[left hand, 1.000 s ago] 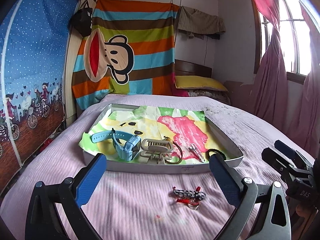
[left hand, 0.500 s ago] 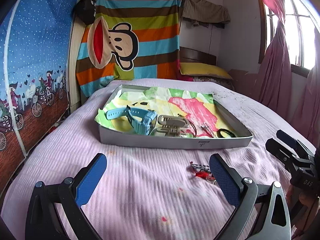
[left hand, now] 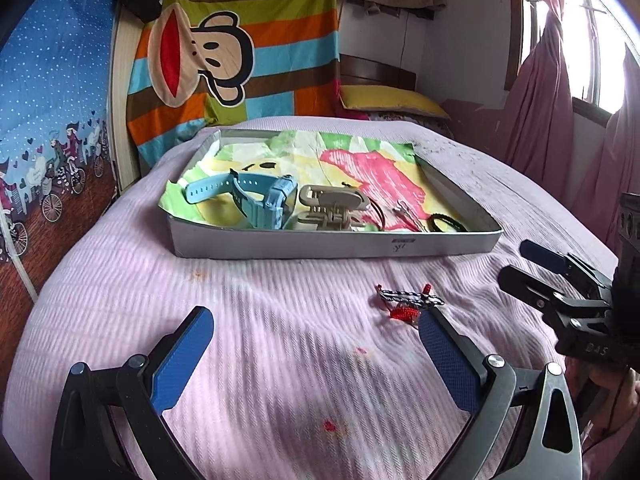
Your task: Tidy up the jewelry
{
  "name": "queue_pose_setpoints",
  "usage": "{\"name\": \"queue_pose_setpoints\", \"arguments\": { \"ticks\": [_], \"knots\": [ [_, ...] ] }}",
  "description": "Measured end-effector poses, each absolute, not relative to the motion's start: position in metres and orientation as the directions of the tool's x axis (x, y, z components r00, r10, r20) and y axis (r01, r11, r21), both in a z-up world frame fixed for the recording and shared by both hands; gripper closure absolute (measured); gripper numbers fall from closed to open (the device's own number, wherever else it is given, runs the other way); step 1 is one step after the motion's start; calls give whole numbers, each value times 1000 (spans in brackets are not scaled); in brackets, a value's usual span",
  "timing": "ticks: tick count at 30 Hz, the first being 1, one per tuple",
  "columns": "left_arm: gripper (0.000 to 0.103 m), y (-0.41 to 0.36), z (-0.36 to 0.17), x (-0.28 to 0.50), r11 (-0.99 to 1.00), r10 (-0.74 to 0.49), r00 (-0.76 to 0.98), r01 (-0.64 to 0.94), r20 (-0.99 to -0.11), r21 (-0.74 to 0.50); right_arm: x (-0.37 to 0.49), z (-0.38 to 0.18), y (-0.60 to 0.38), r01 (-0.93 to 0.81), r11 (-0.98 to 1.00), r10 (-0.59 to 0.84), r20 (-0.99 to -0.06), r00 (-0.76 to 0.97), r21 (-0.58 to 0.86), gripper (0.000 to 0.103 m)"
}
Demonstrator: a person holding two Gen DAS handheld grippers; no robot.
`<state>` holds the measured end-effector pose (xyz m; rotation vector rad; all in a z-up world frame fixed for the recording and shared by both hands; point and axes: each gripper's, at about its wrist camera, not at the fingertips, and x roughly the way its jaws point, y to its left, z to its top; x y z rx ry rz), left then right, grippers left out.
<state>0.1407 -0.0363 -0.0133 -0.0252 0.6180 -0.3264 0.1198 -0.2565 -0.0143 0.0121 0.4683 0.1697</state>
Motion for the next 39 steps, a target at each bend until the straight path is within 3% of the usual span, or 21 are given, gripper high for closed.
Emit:
{"name": "queue_pose_setpoints", "arguments": {
  "ticks": [3,11,15,20,27,39],
  "knots": [
    [1,-39,-14,141,941,-325,755,319,-569,-114,127,-20,-253,-178,983,181,-484,856,52,31],
    [27,-49,-20,151,898,-413,668,412,-618,-155,142,-33,-241,-249,967,238,-558,795,59,58],
    [34,-52,-23,157,880,-450,629,434,-634,-194,149,-40,-238,-278,957,271,-592,759,81,70],
    [50,-59,-27,164,861,-483,588,454,-649,-229,155,-46,-233,-320,941,316,-615,722,108,77],
    [56,-66,-29,175,836,-528,544,469,-652,-286,162,-49,-229,-355,923,365,-627,688,147,79],
    [78,-71,-37,186,815,-563,495,464,-662,-347,174,-55,-225,-385,904,407,-655,636,188,83]
  ]
}}
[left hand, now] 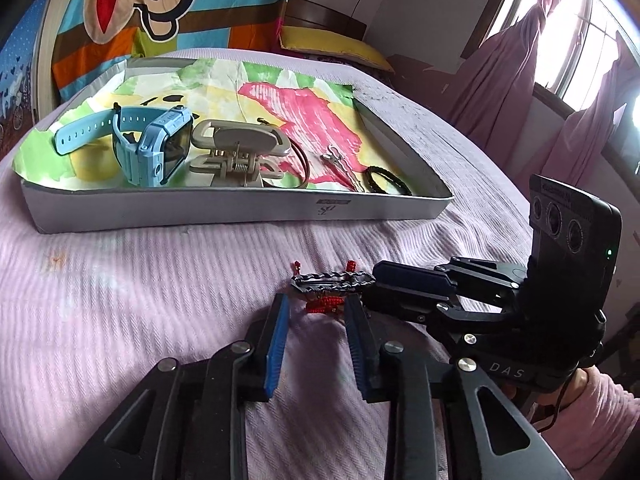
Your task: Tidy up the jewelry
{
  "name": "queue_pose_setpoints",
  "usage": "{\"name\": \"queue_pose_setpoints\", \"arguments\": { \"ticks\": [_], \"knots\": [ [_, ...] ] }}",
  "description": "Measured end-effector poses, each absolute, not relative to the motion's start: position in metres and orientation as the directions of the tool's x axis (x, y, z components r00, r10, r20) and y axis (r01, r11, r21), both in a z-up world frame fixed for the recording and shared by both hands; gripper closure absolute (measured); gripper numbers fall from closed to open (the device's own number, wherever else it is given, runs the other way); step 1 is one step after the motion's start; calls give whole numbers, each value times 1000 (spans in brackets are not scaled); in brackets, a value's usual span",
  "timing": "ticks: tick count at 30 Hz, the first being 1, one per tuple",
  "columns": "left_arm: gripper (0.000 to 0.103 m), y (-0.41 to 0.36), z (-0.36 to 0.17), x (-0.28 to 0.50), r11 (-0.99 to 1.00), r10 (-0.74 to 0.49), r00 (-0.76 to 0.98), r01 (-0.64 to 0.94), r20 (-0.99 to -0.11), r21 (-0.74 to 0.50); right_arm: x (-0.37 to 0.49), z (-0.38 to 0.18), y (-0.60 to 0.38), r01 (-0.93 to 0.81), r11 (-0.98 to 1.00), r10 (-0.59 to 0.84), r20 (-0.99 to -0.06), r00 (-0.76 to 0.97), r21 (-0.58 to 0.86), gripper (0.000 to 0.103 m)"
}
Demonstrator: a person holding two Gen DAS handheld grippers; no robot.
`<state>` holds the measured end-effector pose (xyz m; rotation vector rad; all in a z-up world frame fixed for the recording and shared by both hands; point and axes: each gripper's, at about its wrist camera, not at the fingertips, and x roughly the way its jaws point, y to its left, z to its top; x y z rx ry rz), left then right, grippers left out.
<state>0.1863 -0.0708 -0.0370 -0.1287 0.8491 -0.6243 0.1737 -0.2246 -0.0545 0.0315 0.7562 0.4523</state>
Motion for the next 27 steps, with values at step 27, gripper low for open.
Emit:
{"name": "queue_pose_setpoints", "arguments": {
  "ticks": [27],
  "knots": [
    [96,-66,-44,190,822,-562,497,428,-662,-376,188,-58,-214,-425,882,441,-669,598,202,92]
  ]
}}
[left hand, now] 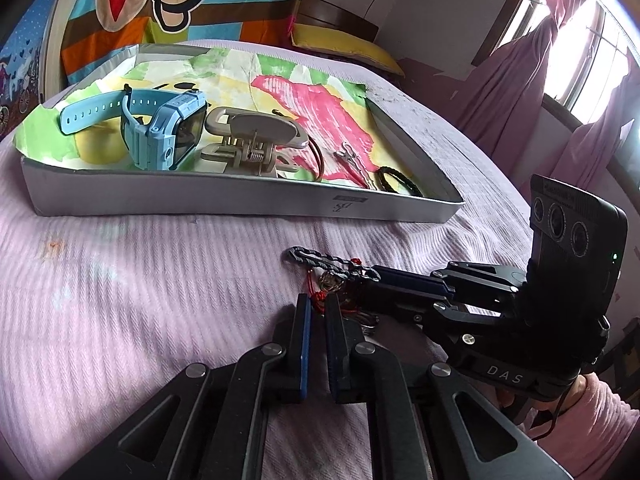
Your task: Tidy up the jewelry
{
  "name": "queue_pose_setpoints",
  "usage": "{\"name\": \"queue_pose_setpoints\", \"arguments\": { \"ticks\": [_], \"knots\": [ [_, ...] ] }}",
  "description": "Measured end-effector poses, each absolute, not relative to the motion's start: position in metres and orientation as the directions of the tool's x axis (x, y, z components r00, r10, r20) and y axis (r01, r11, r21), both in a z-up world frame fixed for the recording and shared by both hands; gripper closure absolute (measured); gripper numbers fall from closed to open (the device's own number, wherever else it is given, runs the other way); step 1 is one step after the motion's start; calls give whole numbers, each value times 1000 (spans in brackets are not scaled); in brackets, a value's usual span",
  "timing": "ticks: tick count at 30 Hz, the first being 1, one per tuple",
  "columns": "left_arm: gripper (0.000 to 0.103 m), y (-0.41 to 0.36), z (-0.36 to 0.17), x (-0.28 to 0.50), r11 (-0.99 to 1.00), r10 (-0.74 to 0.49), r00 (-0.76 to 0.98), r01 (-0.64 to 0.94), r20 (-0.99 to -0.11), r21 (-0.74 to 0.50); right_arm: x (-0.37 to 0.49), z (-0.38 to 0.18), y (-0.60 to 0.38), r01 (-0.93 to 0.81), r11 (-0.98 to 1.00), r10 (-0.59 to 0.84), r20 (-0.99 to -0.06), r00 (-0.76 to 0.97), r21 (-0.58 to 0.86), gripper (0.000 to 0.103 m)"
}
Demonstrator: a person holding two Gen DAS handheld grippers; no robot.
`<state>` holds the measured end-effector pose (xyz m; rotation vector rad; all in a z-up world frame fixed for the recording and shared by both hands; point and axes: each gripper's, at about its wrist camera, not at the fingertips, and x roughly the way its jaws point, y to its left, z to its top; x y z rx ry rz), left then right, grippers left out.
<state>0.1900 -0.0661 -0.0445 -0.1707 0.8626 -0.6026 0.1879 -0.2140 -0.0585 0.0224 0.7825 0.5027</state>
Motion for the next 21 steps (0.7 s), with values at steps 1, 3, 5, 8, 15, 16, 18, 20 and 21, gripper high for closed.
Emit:
{"name": "queue_pose_setpoints", "arguments": {
  "ticks": [1,3,5,8,15,16,18,20,21],
  "knots": [
    [96,-66,-44,189,822,-562,500,428,-659,-376,187,-58,-214,-423,884,439,-667,602,200,92],
    [97,-64,-43,187,823,-561,508,428,-654,-373,186,-58,-215,-420,886,437,-660,612,197,92],
    [97,-63,-42,184,826,-557,519,429,-648,-367,182,-57,-218,-413,889,434,-647,627,197,92],
    [97,-60,-39,179,831,-551,538,426,-638,-358,178,-54,-223,-403,893,434,-625,649,201,92],
    [97,-48,-26,165,832,-554,603,422,-575,-359,165,-47,-234,-386,899,431,-564,704,205,92],
    [97,-47,-24,164,835,-551,611,420,-569,-357,164,-46,-235,-385,900,431,-554,712,205,92],
    [97,-46,-18,163,838,-546,625,419,-558,-350,160,-43,-238,-381,901,430,-532,729,205,92],
    [97,-45,-12,161,839,-545,637,423,-545,-344,159,-41,-240,-377,903,427,-519,740,206,92],
    [97,-45,-10,161,840,-542,643,425,-541,-337,158,-41,-241,-376,904,427,-514,744,206,92]
  ]
}}
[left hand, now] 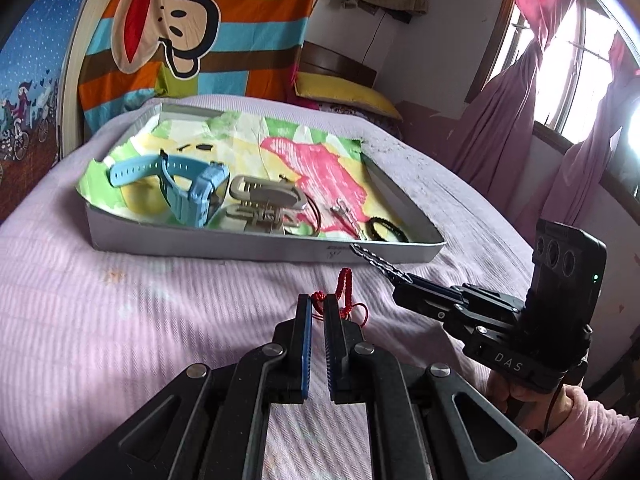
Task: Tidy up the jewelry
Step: 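Carry the red cord and beaded strip into the tray and open both tools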
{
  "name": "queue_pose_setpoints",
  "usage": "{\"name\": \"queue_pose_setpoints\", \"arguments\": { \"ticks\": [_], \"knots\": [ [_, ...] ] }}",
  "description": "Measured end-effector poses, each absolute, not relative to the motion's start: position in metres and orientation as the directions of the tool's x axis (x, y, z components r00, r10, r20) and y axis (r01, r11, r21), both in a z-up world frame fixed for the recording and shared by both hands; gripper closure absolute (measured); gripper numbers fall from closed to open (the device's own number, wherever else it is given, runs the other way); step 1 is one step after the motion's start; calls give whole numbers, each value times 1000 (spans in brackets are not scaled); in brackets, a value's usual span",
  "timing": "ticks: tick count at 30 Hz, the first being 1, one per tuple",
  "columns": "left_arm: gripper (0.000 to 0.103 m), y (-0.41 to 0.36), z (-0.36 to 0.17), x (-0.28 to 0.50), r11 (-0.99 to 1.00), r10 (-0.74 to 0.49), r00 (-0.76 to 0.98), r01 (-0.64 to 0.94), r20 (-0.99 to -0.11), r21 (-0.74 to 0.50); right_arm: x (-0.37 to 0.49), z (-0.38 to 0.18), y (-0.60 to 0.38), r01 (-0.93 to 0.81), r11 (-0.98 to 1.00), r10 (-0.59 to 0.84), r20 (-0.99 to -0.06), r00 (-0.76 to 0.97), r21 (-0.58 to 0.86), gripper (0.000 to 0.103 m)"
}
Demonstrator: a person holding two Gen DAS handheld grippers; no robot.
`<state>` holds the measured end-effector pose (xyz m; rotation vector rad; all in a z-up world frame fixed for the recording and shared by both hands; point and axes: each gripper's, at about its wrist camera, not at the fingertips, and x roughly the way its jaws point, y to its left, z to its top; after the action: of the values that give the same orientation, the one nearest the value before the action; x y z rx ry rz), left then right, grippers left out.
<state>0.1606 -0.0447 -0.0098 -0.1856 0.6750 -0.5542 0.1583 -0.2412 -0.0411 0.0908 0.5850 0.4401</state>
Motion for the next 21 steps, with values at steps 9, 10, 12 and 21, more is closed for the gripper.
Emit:
{"name": "queue_pose_setpoints", "arguments": {
  "ticks": [9,10,12,21],
  "knots": [
    [97,-49,22,168,852,-524,711,425,-469,-307,151,-30,-249,-341,917,399,-456,796,207,92],
    [97,-50,26,171,854,-520,720,423,-459,-303,151,-29,-250,-337,918,396,-451,800,208,92],
    [97,-52,34,176,859,-511,737,415,-443,-300,152,-26,-251,-326,922,387,-441,810,209,92],
    [97,-68,56,232,908,-414,791,324,-451,-265,186,2,-263,-202,958,272,-417,867,204,92]
  ]
}}
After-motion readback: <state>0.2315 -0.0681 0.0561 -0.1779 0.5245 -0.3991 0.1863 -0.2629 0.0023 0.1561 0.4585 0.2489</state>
